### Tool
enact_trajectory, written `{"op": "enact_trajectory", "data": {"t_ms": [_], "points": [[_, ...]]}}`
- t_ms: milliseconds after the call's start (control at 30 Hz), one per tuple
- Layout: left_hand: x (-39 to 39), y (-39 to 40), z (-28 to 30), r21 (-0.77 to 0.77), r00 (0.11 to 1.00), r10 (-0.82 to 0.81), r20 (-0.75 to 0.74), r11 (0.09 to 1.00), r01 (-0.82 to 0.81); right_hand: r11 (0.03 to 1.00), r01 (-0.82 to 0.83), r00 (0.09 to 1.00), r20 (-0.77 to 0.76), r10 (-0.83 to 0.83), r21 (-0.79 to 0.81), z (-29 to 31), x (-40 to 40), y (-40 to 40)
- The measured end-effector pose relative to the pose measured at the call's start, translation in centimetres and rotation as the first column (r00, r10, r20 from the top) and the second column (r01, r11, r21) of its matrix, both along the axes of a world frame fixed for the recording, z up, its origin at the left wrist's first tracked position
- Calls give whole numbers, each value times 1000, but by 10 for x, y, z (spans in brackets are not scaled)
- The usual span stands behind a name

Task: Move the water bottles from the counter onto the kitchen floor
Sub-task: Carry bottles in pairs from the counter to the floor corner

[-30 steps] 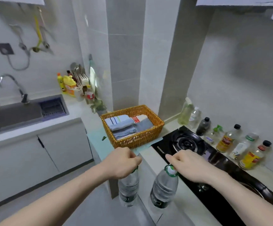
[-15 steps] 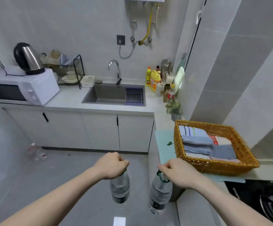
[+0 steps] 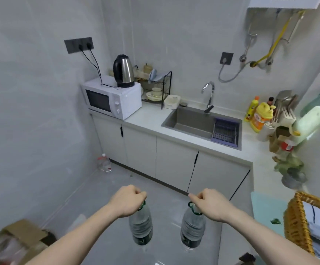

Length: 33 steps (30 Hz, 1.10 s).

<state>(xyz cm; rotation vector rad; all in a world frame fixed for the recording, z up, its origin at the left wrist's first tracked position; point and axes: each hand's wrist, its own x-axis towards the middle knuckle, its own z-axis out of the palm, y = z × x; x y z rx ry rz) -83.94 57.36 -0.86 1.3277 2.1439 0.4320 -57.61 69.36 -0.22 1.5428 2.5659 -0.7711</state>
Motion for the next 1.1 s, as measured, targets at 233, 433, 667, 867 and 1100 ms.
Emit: {"op": "enact_trajectory", "data": {"t_ms": [233, 433, 667, 867, 1100], "points": [[-122, 25, -17, -16, 999, 36, 3, 999, -36, 998, -47, 998, 34, 48, -31, -20, -131, 53], [-214, 50, -28, -56, 997, 72, -42, 996, -74, 994, -48, 998, 22, 50, -97, -31, -231, 87], [-324, 103, -50, -78, 982, 185, -24, 979, -186, 976, -125, 992, -5, 126, -181, -47, -356, 155], [-406, 149, -74, -167, 963, 270, -28, 948, -271, 942, -239, 966, 39, 255, -234, -66, -458, 207], [-496, 182, -95, -238, 931, 362, -49, 901, -363, 906, -309, 933, 91, 347, -289, -94, -560, 260]]}}
